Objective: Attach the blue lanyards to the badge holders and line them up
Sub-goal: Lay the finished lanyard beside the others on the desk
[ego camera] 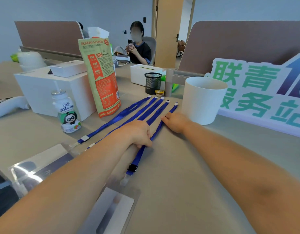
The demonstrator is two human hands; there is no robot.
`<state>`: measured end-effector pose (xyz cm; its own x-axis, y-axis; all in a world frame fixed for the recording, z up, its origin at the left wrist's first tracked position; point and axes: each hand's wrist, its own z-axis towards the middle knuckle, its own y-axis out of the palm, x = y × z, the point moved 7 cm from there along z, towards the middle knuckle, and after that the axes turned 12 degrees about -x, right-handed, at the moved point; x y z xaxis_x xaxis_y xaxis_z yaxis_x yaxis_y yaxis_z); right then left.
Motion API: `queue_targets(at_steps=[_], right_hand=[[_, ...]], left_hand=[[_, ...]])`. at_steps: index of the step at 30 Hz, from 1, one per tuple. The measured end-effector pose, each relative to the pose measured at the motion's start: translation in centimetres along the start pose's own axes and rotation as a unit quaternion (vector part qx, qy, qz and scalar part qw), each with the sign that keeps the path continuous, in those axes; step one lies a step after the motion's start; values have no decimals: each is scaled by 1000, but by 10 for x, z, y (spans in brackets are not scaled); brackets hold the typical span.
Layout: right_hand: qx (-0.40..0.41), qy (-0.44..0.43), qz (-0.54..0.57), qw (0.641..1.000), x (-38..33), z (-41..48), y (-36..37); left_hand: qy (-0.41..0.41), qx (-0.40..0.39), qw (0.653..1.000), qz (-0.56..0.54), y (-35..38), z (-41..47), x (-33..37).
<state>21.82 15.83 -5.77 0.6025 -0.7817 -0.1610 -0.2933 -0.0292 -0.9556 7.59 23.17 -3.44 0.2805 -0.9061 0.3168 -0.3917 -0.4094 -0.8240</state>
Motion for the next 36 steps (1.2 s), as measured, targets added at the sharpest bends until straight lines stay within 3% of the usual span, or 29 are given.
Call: queue_targets(at_steps=[7, 14, 19, 25, 36], right_hand=[[-18, 19, -27, 999, -3, 8, 9], [127, -77, -30, 988, -29, -22, -9], [105, -135, -29, 985, -57, -55, -3], [32, -111, -32, 993, -68, -74, 20], [-24, -62, -3, 998, -74, -92, 38]], left_hand=[[18, 53, 996, 67, -1, -12, 7], [32, 3, 999, 22, 7, -25, 3], [-39, 14, 997, 65, 8, -45, -8], [-94, -9, 993, 72, 32, -71, -24], [-15, 77, 997, 24, 48, -103, -32]])
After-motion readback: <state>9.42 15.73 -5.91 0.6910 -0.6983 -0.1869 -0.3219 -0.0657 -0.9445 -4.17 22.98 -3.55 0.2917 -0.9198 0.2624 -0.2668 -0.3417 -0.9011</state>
